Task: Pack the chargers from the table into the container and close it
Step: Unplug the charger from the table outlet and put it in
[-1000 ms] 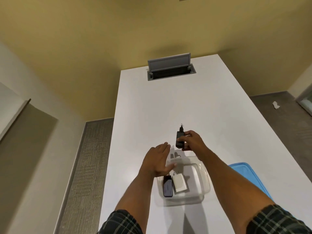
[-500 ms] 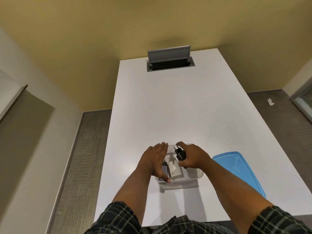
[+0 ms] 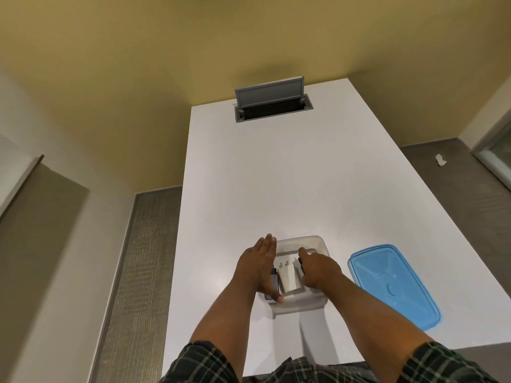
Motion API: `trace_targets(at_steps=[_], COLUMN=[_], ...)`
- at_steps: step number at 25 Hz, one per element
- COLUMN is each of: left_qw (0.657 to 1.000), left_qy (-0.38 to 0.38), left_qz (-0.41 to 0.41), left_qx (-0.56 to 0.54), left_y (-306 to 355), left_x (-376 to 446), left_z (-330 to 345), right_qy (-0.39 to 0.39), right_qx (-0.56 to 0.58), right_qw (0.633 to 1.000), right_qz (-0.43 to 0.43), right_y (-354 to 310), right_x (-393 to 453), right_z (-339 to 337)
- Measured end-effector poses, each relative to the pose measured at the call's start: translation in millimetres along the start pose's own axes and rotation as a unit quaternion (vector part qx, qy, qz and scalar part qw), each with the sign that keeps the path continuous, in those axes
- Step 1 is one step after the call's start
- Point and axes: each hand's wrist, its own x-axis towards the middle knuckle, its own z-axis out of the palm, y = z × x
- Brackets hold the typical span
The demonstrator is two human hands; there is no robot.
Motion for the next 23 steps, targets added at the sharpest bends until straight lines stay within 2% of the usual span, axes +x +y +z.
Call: trace_targets(at_steps=[6,12,15,18,23], left_qw=[1.000,1.000,0.998,0.997,0.990], left_qy=[-0.011,-0.023,-0.016,0.022,0.116], left_qz=[-0.012,-0.014,-0.014,-0.012,0.074], left_qx=[0.004,0.016,0.057,0.066,0.018], left_y=[1.2,2.4,7.4,13.7,53.5], left_x=[0.3,0.9,2.0,8.6,27.6], left_z=[-1.4,-3.4,-11.7,-26.4,-49.0], right_qy=[-0.027,-0.002,0.044,0.109,0.189], right_qx=[-0.024,-0.039,-0.029,-0.031,-0.047], right_qw=[0.999,0.999,0.999,0.994,0.981], right_qz=[0.023,0.013,0.003,-0.013,0.019], right_y=[-1.6,-2.6,-1.1,4.8,39.7], right_x=[2.5,-2.3,-3.6,-3.5,-9.6], right_z=[12.0,8.3,-0.9,-17.3,-44.7])
